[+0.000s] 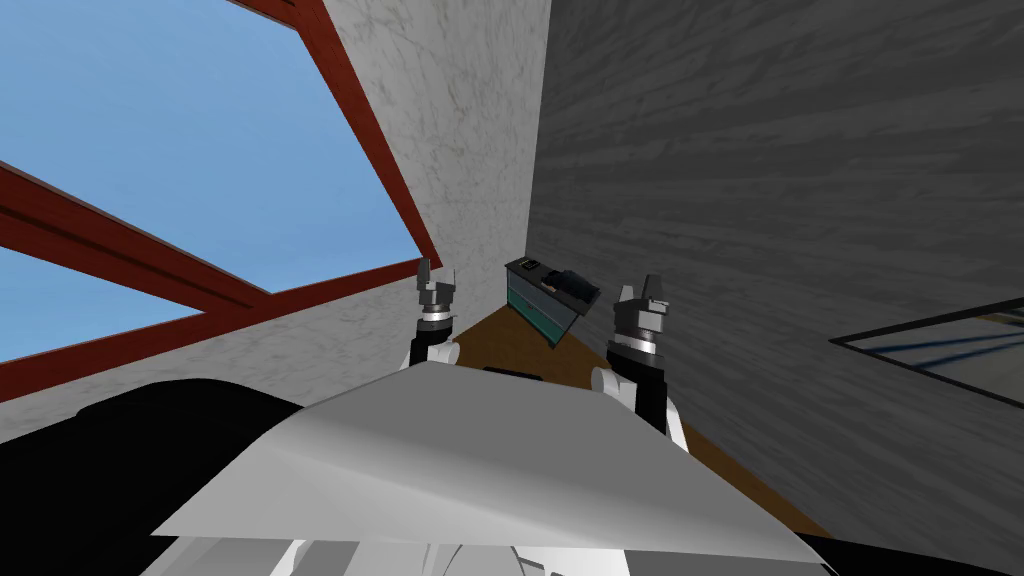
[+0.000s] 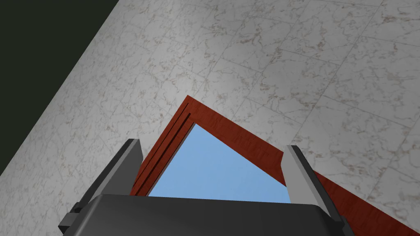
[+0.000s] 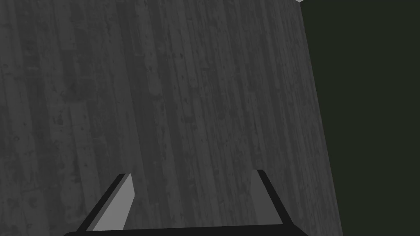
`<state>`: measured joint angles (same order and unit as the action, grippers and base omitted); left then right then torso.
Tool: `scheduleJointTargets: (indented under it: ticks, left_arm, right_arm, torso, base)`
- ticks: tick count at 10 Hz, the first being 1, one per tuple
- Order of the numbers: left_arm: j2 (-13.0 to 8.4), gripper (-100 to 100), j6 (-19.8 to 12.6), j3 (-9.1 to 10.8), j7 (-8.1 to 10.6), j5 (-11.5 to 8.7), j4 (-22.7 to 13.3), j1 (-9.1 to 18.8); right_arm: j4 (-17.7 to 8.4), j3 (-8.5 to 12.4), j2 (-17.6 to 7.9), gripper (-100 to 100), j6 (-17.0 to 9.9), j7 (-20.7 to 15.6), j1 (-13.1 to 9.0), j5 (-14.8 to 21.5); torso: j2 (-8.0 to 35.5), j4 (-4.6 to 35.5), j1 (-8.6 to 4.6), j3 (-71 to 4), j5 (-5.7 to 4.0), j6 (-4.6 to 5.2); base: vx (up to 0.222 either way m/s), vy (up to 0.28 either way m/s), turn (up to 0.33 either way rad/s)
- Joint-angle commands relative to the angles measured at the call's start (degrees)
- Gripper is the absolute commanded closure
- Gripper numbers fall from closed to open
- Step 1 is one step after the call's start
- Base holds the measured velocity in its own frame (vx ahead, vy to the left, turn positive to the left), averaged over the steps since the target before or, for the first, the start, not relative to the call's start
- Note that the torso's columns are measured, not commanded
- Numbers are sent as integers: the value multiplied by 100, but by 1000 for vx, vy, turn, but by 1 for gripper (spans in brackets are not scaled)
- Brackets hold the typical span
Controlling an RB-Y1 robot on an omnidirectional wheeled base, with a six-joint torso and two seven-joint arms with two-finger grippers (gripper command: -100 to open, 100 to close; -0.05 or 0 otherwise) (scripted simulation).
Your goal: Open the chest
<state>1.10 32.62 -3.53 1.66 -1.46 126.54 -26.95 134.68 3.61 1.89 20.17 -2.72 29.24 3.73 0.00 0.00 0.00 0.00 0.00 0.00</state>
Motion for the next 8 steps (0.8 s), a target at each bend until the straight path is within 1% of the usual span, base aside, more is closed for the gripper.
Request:
scheduleJointTargets:
  ticks: [1,3,8]
  left_arm:
    - [0,0,0,0,0,0,0,0]
    - [0,0,0,0,0,0,1,0]
    - [0,0,1,0,0,0,2,0]
  right_arm:
    - [0,0,0,0,0,0,0,0]
    - [1,0,0,0,0,0,0,0]
    - [2,0,0,0,1,0,0,0]
  torso:
    - [232,235,0,-467,0,0]
    - [1003,1006,0,-2014,0,0]
    - [3116,3114,0,-6227,0,0]
  base:
    - [0,0,0]
    - [0,0,0]
    - [0,0,0]
